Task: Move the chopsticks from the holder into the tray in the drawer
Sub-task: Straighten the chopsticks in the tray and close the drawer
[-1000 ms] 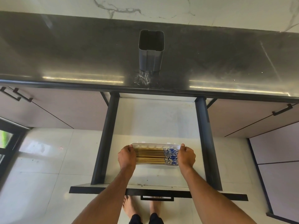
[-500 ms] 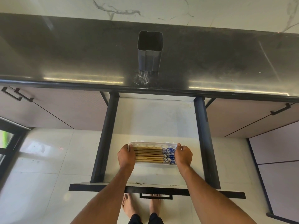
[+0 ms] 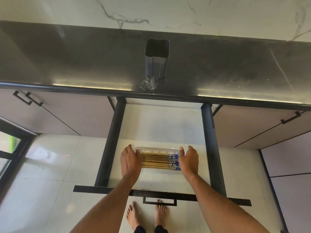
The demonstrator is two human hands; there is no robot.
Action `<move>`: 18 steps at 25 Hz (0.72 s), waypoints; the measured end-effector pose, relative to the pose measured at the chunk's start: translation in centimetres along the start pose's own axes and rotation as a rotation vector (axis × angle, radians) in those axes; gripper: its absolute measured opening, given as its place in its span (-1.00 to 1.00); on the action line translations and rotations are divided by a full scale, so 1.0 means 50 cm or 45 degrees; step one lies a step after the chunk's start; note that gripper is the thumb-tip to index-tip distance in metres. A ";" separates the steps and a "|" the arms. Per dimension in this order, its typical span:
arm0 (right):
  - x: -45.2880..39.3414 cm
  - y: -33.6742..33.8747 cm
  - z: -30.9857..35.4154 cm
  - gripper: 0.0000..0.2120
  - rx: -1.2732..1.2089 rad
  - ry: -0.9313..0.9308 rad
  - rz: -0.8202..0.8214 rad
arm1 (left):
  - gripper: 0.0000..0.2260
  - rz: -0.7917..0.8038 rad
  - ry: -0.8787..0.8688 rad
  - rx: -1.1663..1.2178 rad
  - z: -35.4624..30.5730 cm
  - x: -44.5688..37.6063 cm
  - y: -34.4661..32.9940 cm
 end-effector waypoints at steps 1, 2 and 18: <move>0.008 0.010 0.019 -0.56 0.061 0.128 -0.026 | -0.60 -0.046 -0.126 -0.109 -0.019 0.009 0.012; 0.018 0.018 0.040 -0.57 0.120 0.261 -0.043 | -0.59 -0.074 -0.250 -0.215 -0.038 0.017 0.021; 0.306 0.101 0.158 -0.40 0.574 0.745 -0.156 | -0.51 -0.175 -0.865 -0.573 -0.072 0.242 0.157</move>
Point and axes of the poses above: each hand's wrist, its own x-axis away from the middle knuckle, its own y-axis out of the back of the hand, z = x × y, the point moved 8 cm from there along -x, towards the middle knuckle, and after that the axes turned 1 degree about -y, right-handed, at the moved point
